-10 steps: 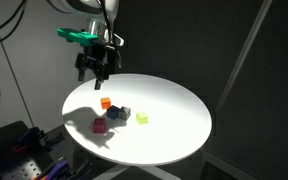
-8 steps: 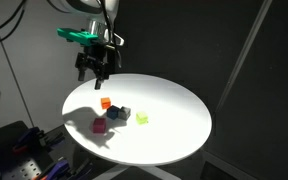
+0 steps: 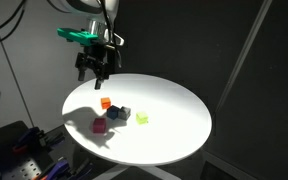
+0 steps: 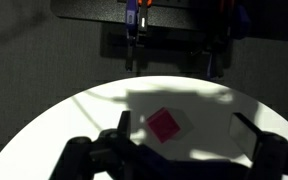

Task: Pick up the blue block and put it on the gray block

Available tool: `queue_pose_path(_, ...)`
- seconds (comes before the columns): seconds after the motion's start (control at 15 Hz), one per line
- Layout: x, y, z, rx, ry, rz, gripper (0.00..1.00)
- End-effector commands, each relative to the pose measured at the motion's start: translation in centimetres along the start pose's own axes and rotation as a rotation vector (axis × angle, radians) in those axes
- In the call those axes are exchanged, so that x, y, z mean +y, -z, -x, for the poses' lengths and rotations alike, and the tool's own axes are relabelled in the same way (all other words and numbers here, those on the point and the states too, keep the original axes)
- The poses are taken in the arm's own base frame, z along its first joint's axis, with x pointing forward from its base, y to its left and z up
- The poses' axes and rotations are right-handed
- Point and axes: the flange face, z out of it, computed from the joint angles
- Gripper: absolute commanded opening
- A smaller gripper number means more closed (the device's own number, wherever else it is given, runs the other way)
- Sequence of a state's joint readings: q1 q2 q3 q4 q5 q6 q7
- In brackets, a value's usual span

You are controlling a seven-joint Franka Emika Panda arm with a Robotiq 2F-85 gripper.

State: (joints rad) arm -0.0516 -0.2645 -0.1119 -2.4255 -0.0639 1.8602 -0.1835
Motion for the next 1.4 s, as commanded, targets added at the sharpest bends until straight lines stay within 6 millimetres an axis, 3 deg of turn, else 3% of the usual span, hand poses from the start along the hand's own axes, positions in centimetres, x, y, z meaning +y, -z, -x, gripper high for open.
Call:
queue_pose_path(0.0, 0.0, 0.1, 0.0, -0.001, 0.0, 0.0, 1.0)
queue_pose_path(0.6, -0.1, 0.1, -0.2, 0.005, 0.009, 0.003, 1.0)
queue_pose_path(1.0, -1.0, 0.8, -3.0, 0.13, 0.05, 0.028, 1.0)
queue_pose_path(1.33, -1.2, -1.1, -5.8, 0.196, 0.039, 0.04, 1.0)
